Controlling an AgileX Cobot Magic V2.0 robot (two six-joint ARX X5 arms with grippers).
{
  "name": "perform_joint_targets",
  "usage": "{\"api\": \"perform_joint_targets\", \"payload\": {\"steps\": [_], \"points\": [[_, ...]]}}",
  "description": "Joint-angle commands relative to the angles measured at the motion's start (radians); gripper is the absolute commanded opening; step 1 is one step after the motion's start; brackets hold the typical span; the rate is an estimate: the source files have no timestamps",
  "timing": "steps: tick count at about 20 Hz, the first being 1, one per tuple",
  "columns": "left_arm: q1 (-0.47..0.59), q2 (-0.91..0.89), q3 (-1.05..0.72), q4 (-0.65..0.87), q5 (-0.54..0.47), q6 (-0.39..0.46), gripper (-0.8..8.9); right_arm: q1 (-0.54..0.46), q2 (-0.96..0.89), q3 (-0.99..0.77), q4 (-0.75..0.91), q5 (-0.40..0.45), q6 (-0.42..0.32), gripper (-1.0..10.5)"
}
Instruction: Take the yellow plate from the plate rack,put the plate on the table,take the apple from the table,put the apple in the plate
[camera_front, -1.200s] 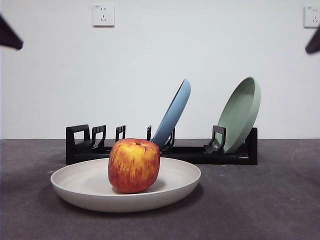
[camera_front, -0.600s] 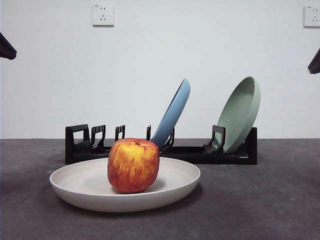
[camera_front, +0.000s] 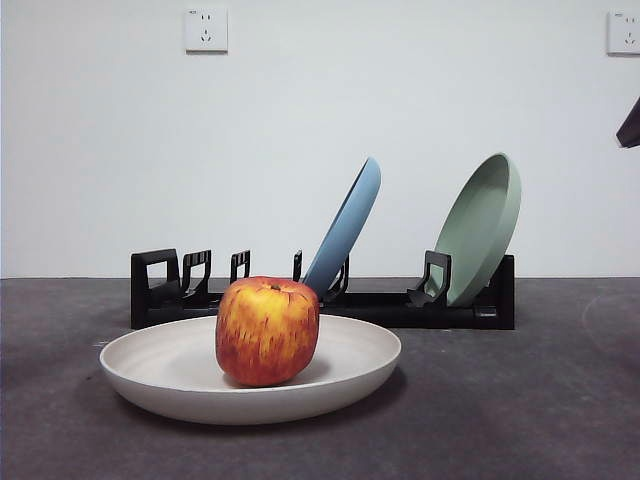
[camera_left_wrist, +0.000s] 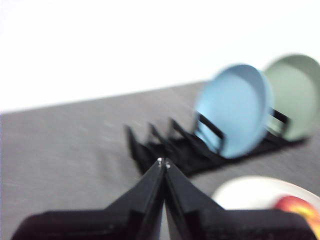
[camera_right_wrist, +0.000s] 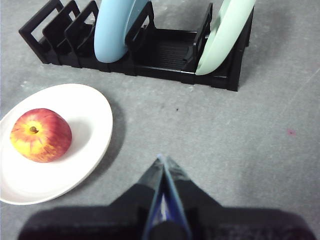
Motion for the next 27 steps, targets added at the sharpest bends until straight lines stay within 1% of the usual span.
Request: {"api": "perform_joint_targets", "payload": {"steps": [1,3,5,8,10,15,18,20,27], "points": [[0.110,-0.060,-0.113,0.063,-0.003,0.026,-0.03,0.002,-0.001,-0.005,0.005,0.002,0.010,-0.1],[0.179,-0.116,-0.194,0.081,-0.003,0.026,-0.03,0.002,-0.001,-0.005,0.004,0.002,0.010,-0.1],[0.221,-0.159,-0.267,0.096,-0.003,0.026,-0.03,0.002,-0.001,-0.005,0.003,0.002,0.010,-0.1],[0.243,-0.206,-0.353,0.117,-0.002,0.018,-0.03,0.002,-0.001,-0.005,0.002,0.002,0.010,-0.1],[0.245,-0.230,-0.385,0.116,-0.003,-0.002,-0.03,0.002,-0.001,-0.005,0.002,0.002,0.010,-0.1],[0.245,-0.253,-0.399,0.066,-0.007,-0.026,-0.03,0.002,-0.001,-0.005,0.002,0.002,0.010,-0.1],[0.245,-0.253,-0.399,0.066,-0.005,-0.035,-0.03,0.002,-0.001,-0.005,0.002,0.002,0.010,-0.1],[0.245,-0.253,-0.399,0.072,-0.002,-0.082,-0.03,0.002,-0.001,-0.005,0.002,0.002,0.010,-0.1],[0.245,-0.253,-0.399,0.072,-0.005,-0.082,-0.03,0.002,-0.001,-0.005,0.002,0.002,0.010,-0.1]]}}
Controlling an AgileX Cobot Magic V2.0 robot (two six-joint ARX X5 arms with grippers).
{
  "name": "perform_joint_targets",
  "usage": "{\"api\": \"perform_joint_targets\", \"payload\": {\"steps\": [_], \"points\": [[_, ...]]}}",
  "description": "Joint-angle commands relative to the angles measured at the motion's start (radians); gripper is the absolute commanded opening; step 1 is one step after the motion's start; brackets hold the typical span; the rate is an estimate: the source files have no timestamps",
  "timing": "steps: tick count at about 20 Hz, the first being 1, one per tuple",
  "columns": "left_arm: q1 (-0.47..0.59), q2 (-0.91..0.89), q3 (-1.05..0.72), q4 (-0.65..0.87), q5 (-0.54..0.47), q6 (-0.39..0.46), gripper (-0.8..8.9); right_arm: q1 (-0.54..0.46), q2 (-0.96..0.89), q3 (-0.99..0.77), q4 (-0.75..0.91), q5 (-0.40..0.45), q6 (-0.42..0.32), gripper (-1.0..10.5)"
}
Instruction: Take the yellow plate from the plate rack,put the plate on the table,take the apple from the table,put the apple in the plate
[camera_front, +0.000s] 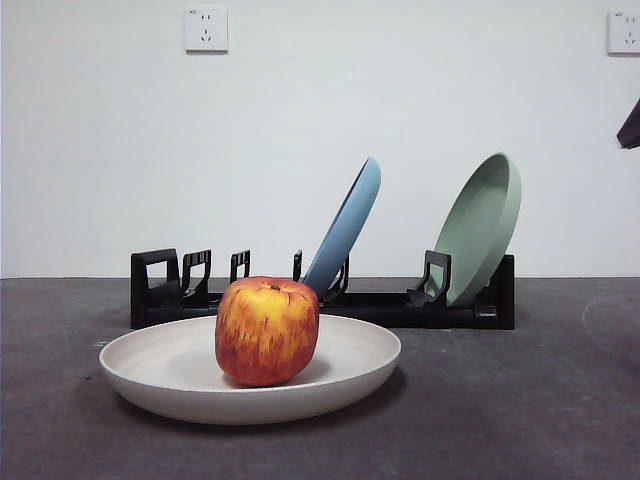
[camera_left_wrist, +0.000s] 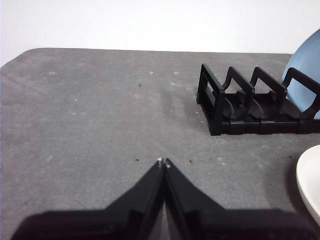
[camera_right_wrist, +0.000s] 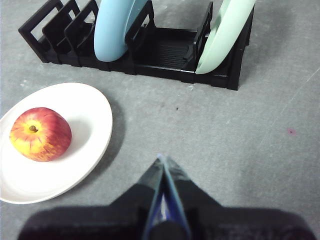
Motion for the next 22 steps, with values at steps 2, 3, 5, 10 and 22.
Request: {"api": "perform_joint_targets", "payload": {"steps": [2,3,5,10,22], "points": [[0.004,-0.003,-0.013,0.001,-0.001,-0.009,-0.03,0.002,-0.001,-0.005,0.005,0.002,0.010,-0.1],[0.004,-0.003,-0.013,0.002,-0.001,-0.008,-0.03,0.002,-0.001,-0.005,0.005,0.002,0.010,-0.1],[0.004,-0.003,-0.013,0.001,-0.001,-0.008,-0.03,0.002,-0.001,-0.005,0.005,0.002,0.010,-0.1],[0.004,-0.003,-0.013,0.002,-0.001,-0.009,-0.03,0.001,-0.010,-0.005,0.002,0.109,-0.010,-0.1],[0.004,-0.003,-0.013,0.002,-0.001,-0.009,-0.03,-0.356,-0.428,-0.155,0.117,0.118,-0.149,-0.1]]}}
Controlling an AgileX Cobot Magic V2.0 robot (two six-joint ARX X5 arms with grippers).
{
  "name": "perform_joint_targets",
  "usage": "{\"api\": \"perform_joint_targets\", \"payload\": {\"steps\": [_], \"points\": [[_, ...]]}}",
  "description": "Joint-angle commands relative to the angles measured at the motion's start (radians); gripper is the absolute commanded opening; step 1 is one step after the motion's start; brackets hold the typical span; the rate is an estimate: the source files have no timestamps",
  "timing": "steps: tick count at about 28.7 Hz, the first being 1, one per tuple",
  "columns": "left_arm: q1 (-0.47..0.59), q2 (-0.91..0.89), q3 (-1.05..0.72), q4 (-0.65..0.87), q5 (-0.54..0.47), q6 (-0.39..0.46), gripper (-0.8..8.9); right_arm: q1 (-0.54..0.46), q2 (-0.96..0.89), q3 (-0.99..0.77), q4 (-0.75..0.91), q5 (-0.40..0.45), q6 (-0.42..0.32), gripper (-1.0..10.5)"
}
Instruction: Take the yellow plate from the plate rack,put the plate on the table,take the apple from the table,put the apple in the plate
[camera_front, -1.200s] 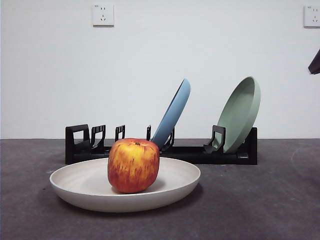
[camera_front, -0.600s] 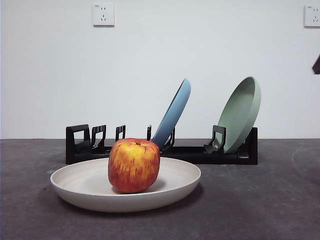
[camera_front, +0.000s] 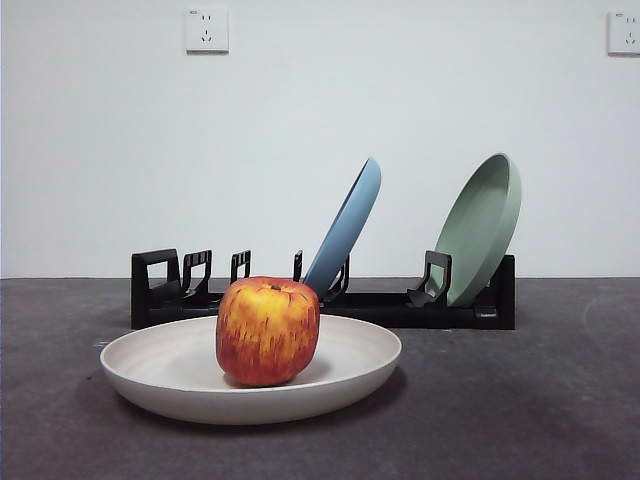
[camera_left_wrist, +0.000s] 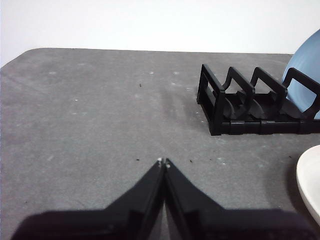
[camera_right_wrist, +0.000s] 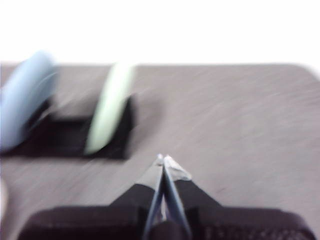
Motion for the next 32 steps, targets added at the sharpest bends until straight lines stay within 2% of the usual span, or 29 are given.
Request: {"api": "perform_joint_targets", "payload": {"steps": [1,6,12,23,27,32], "points": [[0.003,-0.003,-0.013,0.001,-0.001,-0.008,-0.03,-0.060,-0.066,-0.105,0.121,-0.049,-0.010,-0.1],[0.003,-0.003,-0.013,0.001,-0.001,-0.008,-0.03,-0.079,-0.139,-0.278,0.280,-0.106,-0.007,-0.1],[0.003,-0.003,-0.013,0.001,-0.001,-0.008,-0.03,-0.043,-0.207,-0.410,0.288,-0.106,0.068,-0.1],[0.003,-0.003,-0.013,0.001,-0.001,-0.008,-0.03,-0.012,-0.214,-0.440,0.239,-0.103,0.067,-0.1],[0.003,-0.003,-0.013,0.001,-0.001,-0.008,-0.03,-0.012,-0.207,-0.439,0.240,-0.125,0.102,-0.1],[0.003,-0.003,-0.013,0.001,-0.001,-0.008,-0.03,-0.012,-0.202,-0.439,0.240,-0.125,0.101,-0.1]]}}
